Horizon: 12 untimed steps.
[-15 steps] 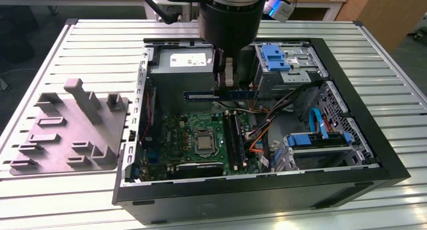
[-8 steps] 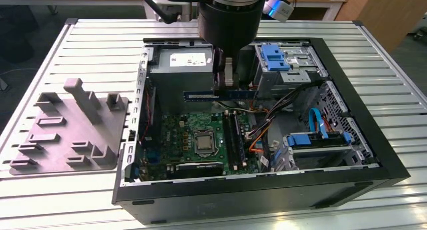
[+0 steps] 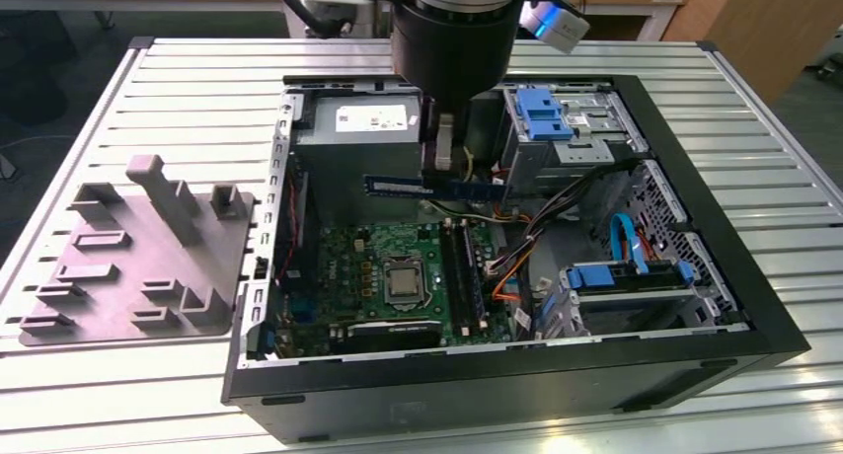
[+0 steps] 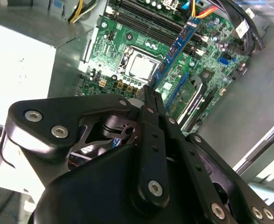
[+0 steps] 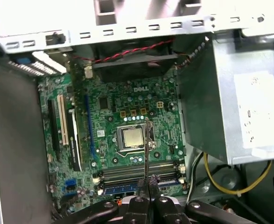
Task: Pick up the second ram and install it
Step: 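Insert the second ram into the second slot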
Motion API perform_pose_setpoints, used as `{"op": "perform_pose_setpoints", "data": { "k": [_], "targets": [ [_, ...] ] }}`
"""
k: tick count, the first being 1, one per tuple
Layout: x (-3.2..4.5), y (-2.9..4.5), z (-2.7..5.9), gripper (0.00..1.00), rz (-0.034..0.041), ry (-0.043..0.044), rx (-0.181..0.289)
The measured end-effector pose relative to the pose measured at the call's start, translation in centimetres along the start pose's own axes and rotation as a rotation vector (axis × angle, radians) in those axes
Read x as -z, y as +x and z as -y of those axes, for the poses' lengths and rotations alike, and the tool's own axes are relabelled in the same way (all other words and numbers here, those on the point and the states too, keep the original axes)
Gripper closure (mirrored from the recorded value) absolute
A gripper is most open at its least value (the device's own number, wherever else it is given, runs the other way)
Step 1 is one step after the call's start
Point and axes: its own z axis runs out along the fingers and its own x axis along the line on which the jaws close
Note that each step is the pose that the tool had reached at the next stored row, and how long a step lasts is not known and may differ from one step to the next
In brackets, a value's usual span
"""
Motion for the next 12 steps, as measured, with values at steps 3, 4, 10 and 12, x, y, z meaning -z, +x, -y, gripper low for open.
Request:
{"op": "perform_pose_setpoints", "data": {
  "k": [3, 4, 10, 12],
  "targets": [
    [-0.01, 0.0, 0.0, 0.89, 0.0007, 0.0021, -0.055],
    [-0.01, 0.0, 0.0, 0.89, 0.001, 0.0028, -0.073],
    [-0.02, 0.0, 0.0, 0.89, 0.0024, 0.0069, -0.182],
    [-0.03, 0.0, 0.0, 0.89, 0.003, 0.0083, -0.218]
  ]
}}
